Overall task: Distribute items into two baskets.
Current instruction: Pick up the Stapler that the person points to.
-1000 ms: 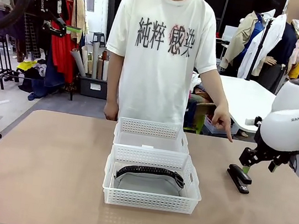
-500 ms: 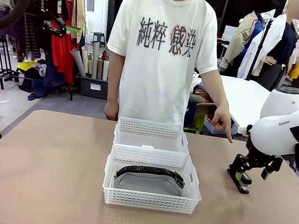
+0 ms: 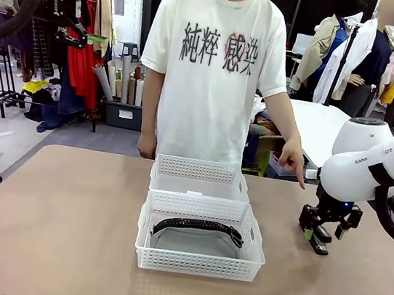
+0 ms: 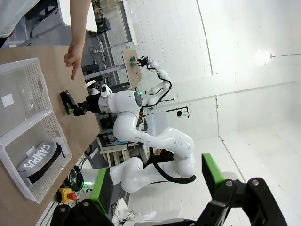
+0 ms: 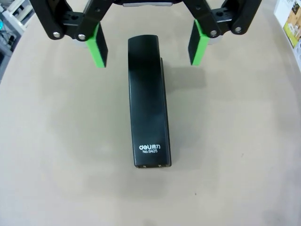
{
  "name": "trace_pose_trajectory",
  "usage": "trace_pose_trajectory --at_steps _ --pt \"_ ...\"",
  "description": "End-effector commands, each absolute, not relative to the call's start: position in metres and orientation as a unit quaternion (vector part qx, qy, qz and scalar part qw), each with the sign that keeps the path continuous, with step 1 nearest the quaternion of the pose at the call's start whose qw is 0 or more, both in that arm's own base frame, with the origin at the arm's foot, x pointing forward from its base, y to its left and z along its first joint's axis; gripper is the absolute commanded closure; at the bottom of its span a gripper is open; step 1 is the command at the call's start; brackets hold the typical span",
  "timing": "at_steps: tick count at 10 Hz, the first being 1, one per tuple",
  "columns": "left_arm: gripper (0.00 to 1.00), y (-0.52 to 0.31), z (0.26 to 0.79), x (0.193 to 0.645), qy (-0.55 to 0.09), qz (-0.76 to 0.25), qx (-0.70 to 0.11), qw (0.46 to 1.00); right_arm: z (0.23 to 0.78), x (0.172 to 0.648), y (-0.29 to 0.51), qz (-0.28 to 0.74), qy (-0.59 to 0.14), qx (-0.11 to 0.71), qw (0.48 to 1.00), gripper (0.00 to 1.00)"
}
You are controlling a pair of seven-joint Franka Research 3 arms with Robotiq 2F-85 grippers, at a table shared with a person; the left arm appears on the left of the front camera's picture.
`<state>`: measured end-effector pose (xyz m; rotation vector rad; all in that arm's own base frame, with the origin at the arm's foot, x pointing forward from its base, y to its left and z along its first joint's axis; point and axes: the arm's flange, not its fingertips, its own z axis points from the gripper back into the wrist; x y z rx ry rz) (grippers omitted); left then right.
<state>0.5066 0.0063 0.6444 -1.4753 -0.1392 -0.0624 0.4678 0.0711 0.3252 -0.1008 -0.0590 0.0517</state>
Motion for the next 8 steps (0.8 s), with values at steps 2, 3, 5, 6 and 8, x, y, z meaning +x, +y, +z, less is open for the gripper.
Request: trace_pose_trajectory --at_steps 2,3,5,6,8 --pt "0.00 0.0070 0.6449 0.5055 -0.064 -0.029 -0.672 0.737 0.3253 0.4774 0.0807 0.015 -0.026 -0.064 0.997 0.77" --pt "0.00 0.0070 0.6449 0.5055 -0.064 -0.029 -0.672 0.737 0.3237 0.4774 0.0816 0.013 -0.026 -0.063 0.998 0.97" --pt "0.00 0.0070 0.6449 0.5055 -0.064 -0.029 -0.672 0.737 0.3240 0.4786 0.0817 0.012 -0.030 -0.063 0.998 1.00" --pt "0.00 0.0070 0.6449 0.5055 -0.064 -0.029 -0.672 0.737 0.3251 0.4792 0.0812 0.011 -0.030 -0.064 0.997 1.00" --pt "0.00 0.0070 0.6449 0.5055 -0.064 -0.029 -0.672 0.737 0.3268 0.4800 0.0802 0.008 -0.034 -0.065 0.997 1.00"
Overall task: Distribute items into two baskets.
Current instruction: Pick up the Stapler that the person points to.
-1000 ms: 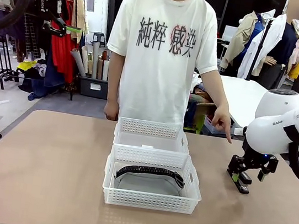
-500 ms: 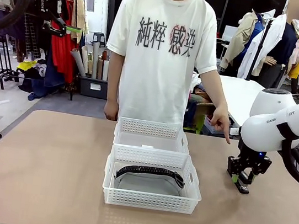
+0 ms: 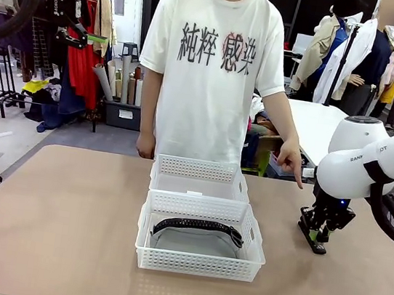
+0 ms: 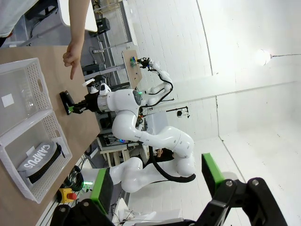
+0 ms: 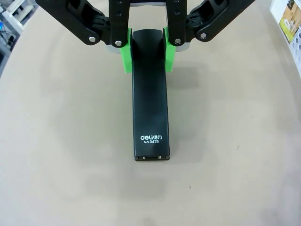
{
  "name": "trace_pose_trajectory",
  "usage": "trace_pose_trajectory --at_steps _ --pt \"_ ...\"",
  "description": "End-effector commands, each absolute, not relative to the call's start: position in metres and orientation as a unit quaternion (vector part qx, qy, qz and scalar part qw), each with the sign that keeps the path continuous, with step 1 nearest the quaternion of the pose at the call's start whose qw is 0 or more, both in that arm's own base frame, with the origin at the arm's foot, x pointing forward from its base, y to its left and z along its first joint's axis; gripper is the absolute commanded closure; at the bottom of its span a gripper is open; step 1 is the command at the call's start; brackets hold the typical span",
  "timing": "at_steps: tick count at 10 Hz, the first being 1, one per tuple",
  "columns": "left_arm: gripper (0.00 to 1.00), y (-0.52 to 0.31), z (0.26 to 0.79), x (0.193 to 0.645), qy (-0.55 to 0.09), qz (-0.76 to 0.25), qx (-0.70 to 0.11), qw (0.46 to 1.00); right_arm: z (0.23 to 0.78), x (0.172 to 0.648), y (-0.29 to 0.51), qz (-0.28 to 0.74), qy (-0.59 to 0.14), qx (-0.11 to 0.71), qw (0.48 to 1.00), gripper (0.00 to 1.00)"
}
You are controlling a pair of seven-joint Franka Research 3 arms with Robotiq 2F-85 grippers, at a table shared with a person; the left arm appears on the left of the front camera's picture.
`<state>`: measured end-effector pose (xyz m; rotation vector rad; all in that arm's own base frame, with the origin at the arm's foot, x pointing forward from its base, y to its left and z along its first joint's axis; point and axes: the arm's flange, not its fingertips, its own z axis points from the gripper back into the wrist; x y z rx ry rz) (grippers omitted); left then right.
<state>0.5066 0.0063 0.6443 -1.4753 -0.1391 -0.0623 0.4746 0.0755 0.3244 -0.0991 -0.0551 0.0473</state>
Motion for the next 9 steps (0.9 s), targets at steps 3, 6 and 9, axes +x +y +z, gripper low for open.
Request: trace_pose_trajectory --at_steps 3,6,9 --pt "0.00 0.007 0.645 0.506 -0.064 -0.029 -0.672 0.737 0.355 0.472 0.081 0.021 -0.044 -0.034 0.998 1.00" --pt "0.00 0.007 0.645 0.506 -0.064 -0.029 -0.672 0.737 0.418 0.456 0.092 -0.002 -0.038 0.001 0.999 1.00" --pt "0.00 0.007 0.645 0.506 -0.064 -0.029 -0.672 0.737 0.490 0.450 0.108 0.000 -0.042 0.037 0.998 1.00"
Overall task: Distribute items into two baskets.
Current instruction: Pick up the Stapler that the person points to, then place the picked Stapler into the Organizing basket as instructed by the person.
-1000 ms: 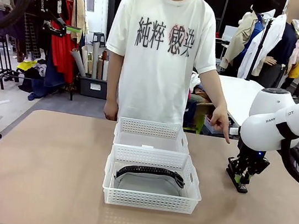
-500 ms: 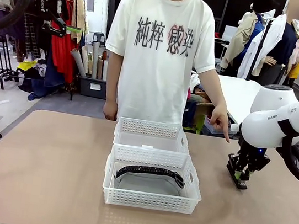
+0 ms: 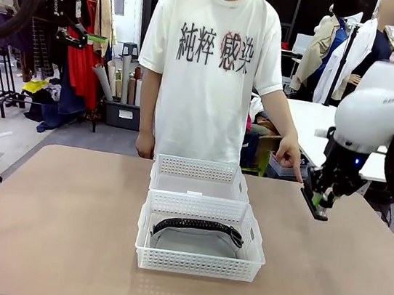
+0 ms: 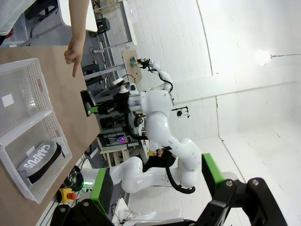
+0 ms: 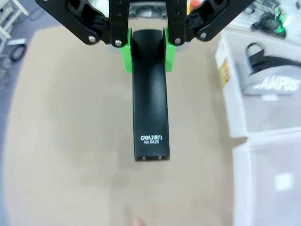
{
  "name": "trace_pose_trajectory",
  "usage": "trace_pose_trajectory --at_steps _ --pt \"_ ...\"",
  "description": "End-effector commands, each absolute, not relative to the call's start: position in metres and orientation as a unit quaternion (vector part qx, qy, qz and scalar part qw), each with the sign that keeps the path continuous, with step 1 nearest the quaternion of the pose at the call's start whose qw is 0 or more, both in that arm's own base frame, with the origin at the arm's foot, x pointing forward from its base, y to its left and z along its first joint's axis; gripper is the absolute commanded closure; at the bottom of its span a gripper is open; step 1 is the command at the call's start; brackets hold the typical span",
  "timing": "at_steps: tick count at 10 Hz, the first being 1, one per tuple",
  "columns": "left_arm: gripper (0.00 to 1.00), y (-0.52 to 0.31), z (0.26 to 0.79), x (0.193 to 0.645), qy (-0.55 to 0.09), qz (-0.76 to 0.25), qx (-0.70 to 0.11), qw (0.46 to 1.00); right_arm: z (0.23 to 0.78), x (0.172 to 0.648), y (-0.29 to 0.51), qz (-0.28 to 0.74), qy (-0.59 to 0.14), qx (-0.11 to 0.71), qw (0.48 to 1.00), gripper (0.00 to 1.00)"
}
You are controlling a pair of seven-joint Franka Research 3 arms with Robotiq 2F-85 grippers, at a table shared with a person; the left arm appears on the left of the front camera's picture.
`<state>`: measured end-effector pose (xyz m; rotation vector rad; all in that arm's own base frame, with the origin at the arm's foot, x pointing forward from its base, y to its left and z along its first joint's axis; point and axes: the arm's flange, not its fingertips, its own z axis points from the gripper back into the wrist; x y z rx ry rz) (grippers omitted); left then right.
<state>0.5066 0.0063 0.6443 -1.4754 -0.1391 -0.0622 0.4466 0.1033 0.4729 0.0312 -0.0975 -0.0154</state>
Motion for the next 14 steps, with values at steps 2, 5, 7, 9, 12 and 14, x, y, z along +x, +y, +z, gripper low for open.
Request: trace_pose_trajectory --at_steps 2,5,7,9,12,14 --pt "0.00 0.007 0.645 0.506 -0.064 -0.029 -0.672 0.737 0.537 0.456 0.123 -0.011 -0.045 0.060 0.997 1.00" --pt "0.00 0.007 0.645 0.506 -0.064 -0.029 -0.672 0.737 0.595 0.461 0.146 -0.016 -0.075 0.085 0.993 1.00" --pt "0.00 0.007 0.645 0.506 -0.064 -0.029 -0.672 0.737 0.621 0.465 0.156 -0.017 -0.087 0.097 0.991 1.00" --pt "0.00 0.007 0.645 0.506 -0.064 -0.029 -0.672 0.737 0.646 0.467 0.159 -0.021 -0.104 0.102 0.989 1.00" --pt "0.00 0.007 0.645 0.506 -0.064 -0.029 -0.672 0.737 0.661 0.469 0.157 -0.030 -0.135 0.097 0.986 1.00" --pt "0.00 0.007 0.645 0.506 -0.064 -0.029 -0.672 0.737 0.652 0.465 0.154 -0.008 -0.118 0.094 0.988 1.00"
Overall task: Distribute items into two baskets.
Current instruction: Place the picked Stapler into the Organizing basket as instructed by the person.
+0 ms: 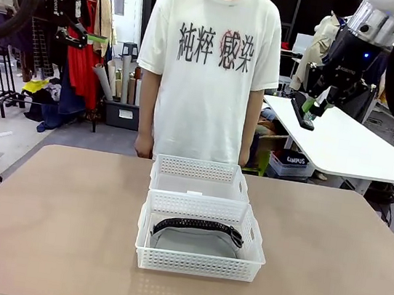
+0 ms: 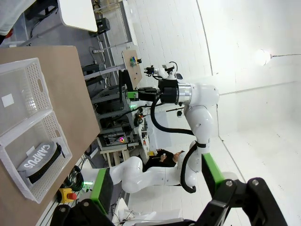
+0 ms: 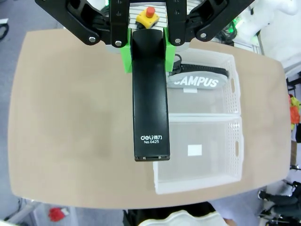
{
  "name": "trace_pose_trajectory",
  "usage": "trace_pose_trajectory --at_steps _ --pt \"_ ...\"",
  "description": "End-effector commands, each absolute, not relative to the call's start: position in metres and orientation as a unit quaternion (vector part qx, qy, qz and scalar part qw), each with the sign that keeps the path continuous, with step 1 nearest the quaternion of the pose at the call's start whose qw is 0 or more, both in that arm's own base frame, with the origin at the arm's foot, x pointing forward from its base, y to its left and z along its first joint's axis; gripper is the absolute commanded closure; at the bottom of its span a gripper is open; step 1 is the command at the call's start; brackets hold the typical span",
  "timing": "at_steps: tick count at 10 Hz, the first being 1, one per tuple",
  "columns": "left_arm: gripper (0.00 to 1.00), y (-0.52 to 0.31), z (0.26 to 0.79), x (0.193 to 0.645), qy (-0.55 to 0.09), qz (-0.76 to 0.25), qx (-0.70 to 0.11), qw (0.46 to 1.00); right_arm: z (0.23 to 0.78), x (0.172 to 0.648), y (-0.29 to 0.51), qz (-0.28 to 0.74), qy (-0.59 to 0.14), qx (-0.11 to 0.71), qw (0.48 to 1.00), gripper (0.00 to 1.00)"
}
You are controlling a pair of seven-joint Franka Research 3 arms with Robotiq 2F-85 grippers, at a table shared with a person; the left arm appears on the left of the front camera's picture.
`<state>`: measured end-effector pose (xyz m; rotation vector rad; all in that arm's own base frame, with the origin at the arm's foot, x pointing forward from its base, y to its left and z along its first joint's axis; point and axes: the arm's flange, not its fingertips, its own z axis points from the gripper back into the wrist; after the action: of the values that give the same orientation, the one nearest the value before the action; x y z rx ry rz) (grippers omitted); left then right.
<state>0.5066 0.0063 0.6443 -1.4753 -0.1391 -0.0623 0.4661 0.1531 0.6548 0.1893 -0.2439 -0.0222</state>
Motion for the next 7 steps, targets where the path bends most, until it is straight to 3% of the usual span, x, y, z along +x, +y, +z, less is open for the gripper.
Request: trace_pose_trajectory --at_steps 1,7 --pt "0.00 0.0070 0.6449 0.5055 -0.064 -0.029 -0.672 0.737 0.6519 0.4652 0.1537 -0.008 -0.118 0.094 0.988 1.00" --pt "0.00 0.0070 0.6449 0.5055 -0.064 -0.029 -0.672 0.737 0.6519 0.4652 0.1537 -0.008 -0.118 0.094 0.988 1.00"
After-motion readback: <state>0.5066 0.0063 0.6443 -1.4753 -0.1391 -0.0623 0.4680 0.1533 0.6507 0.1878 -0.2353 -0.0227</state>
